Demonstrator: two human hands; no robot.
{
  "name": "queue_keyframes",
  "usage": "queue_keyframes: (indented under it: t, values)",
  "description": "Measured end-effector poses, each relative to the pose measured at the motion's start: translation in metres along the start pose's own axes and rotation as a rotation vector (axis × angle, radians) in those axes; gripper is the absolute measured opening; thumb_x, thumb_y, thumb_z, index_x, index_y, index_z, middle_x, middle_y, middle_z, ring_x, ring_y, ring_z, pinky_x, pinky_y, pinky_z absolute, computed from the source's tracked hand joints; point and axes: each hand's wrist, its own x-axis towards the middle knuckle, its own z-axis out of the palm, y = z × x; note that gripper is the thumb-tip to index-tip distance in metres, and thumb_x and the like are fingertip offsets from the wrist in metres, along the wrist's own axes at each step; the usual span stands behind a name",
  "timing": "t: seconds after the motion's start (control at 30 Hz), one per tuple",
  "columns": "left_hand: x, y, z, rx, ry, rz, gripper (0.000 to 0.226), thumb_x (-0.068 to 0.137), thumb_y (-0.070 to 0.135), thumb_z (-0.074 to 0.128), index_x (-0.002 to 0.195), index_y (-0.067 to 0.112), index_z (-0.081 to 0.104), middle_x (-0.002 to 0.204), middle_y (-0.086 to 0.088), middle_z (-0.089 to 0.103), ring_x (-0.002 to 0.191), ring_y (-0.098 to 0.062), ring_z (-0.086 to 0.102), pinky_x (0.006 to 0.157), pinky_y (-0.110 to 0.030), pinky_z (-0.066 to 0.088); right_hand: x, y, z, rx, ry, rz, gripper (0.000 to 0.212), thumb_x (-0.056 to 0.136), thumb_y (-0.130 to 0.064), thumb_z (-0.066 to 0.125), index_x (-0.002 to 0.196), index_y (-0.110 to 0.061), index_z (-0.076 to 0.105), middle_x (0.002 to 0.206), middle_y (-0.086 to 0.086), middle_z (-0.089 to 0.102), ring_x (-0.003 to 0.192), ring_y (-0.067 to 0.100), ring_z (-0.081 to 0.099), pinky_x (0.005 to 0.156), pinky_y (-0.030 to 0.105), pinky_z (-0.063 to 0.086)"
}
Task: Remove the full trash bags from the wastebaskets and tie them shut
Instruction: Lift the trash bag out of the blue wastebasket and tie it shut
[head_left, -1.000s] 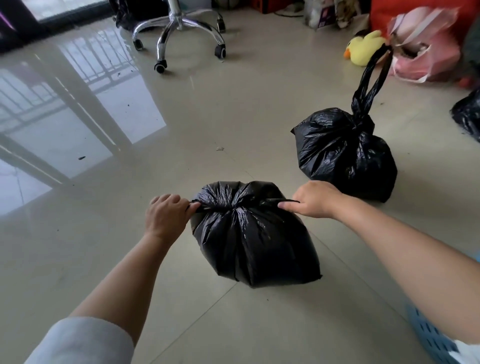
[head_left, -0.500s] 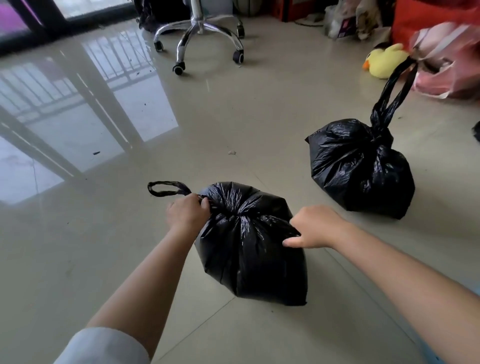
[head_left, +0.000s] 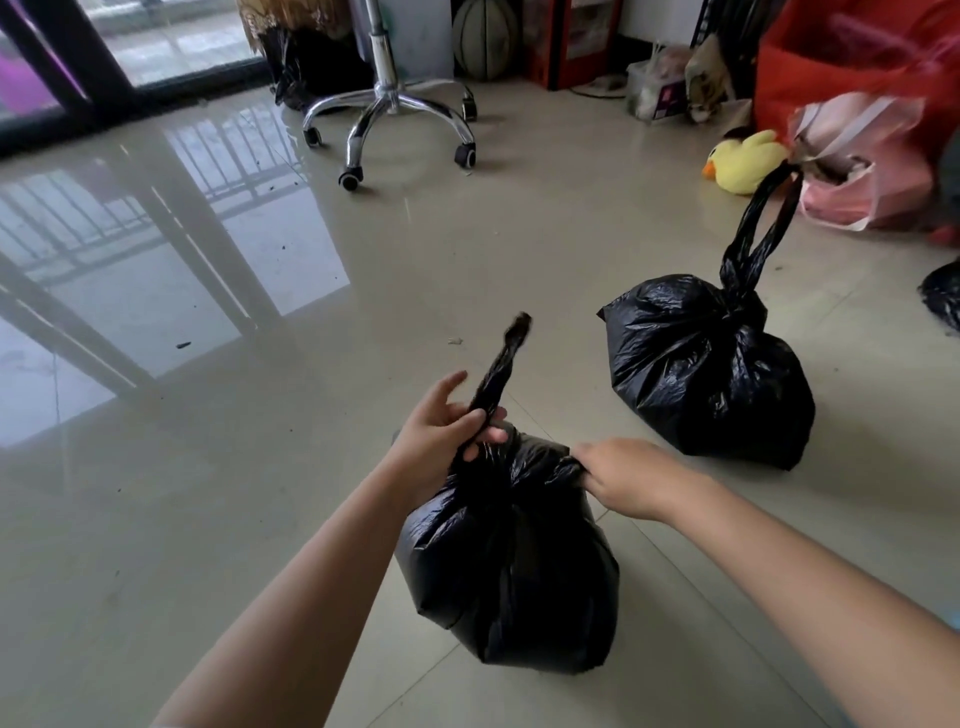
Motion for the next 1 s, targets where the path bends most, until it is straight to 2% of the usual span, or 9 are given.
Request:
queue_keyframes:
  t: [0.07, 0.13, 0.27, 0.33, 0.43, 0.53, 0.63, 0.77, 1.0]
  values:
    - [0.000, -0.003, 0.003, 0.089, -0.010, -0.122, 0.022, 0.097, -0.005, 0.034, 0.090, 0.006, 0.052, 0.065, -0.006, 0.065, 0.039, 0.001, 0.061, 0.038, -0.008, 0.042, -0.001, 0.001, 0.000, 0.007, -0.013, 0.008, 0.027, 0.094, -0.020, 0.034, 0.108, -0.005, 0.051, 0.115, 0.015, 0.060, 0.105, 0.031, 0.057, 0.072, 0.033, 0.036]
    - [0.001, -0.008, 0.004, 0.233, 0.015, -0.127, 0.030, 0.099, 0.003, 0.034, 0.079, 0.014, 0.052, 0.070, -0.006, 0.060, 0.043, 0.003, 0.062, 0.048, -0.009, 0.049, -0.002, 0.004, -0.004, 0.001, -0.004, 0.015, 0.025, 0.091, -0.020, 0.038, 0.105, -0.007, 0.055, 0.109, 0.013, 0.059, 0.105, 0.030, 0.056, 0.073, 0.033, 0.037]
    - [0.003, -0.010, 0.010, 0.610, 0.084, 0.031, 0.027, 0.100, 0.008, 0.032, 0.080, 0.020, 0.045, 0.055, -0.001, 0.047, 0.035, -0.007, 0.047, 0.037, -0.009, 0.033, -0.005, 0.012, -0.019, -0.040, 0.043, 0.019, 0.028, 0.087, -0.016, 0.044, 0.108, -0.016, 0.062, 0.109, 0.007, 0.059, 0.110, 0.027, 0.050, 0.086, 0.035, 0.042]
    - [0.004, -0.012, 0.014, 0.866, 0.058, 0.079, 0.015, 0.099, 0.011, 0.035, 0.088, 0.015, 0.045, 0.059, -0.002, 0.047, 0.053, -0.019, 0.047, 0.045, -0.017, 0.032, -0.006, 0.019, -0.026, -0.017, 0.049, 0.053, 0.027, 0.086, -0.015, 0.047, 0.105, -0.018, 0.066, 0.107, 0.008, 0.062, 0.110, 0.028, 0.053, 0.087, 0.034, 0.044]
    - [0.003, -0.015, 0.018, 1.150, -0.072, -0.026, 0.026, 0.097, 0.021, 0.040, 0.114, 0.006, 0.053, 0.105, -0.015, 0.065, 0.100, -0.029, 0.058, 0.076, -0.026, 0.039, -0.007, 0.029, -0.036, 0.074, -0.020, 0.062, 0.018, 0.087, -0.019, 0.052, 0.091, -0.014, 0.069, 0.073, -0.002, 0.057, 0.099, 0.027, 0.057, 0.081, 0.034, 0.046]
    - [-0.001, -0.013, 0.021, 1.258, -0.177, -0.093, 0.039, 0.090, 0.031, 0.052, 0.122, 0.010, 0.054, 0.118, -0.011, 0.062, 0.112, -0.027, 0.055, 0.079, -0.026, 0.037, -0.008, 0.037, -0.044, 0.171, -0.095, 0.045, 0.022, 0.089, -0.021, 0.051, 0.072, -0.013, 0.061, 0.061, -0.005, 0.049, 0.071, 0.019, 0.054, 0.063, 0.027, 0.041]
    - [-0.006, -0.013, 0.023, 1.470, -0.219, -0.016, 0.054, 0.082, 0.053, 0.056, 0.120, 0.015, 0.053, 0.112, -0.006, 0.064, 0.111, -0.024, 0.057, 0.078, -0.026, 0.036, -0.010, 0.040, -0.046, 0.454, -0.106, 0.039, 0.018, 0.090, -0.014, 0.050, 0.074, -0.015, 0.059, 0.062, -0.003, 0.056, 0.048, 0.005, 0.041, 0.050, 0.019, 0.032]
    - [-0.010, -0.021, 0.032, 1.748, -0.111, 0.057, 0.064, 0.075, 0.071, 0.048, 0.106, 0.016, 0.057, 0.107, -0.004, 0.066, 0.106, -0.025, 0.061, 0.081, -0.031, 0.044, -0.010, 0.040, -0.048, 1.122, -0.028, -0.020, 0.028, 0.090, 0.008, 0.040, 0.077, -0.014, 0.052, 0.049, -0.002, 0.062, 0.040, 0.006, 0.054, 0.047, 0.020, 0.040]
    - [-0.006, -0.013, 0.039, 1.533, 0.030, -0.034, 0.043, 0.094, 0.039, 0.038, 0.088, 0.007, 0.066, 0.088, -0.009, 0.065, 0.093, -0.032, 0.062, 0.071, -0.030, 0.044, -0.008, 0.047, -0.049, 1.690, 0.172, 0.023, 0.024, 0.095, -0.009, 0.033, 0.084, -0.015, 0.053, 0.054, -0.001, 0.070, 0.047, 0.010, 0.065, 0.046, 0.017, 0.048]
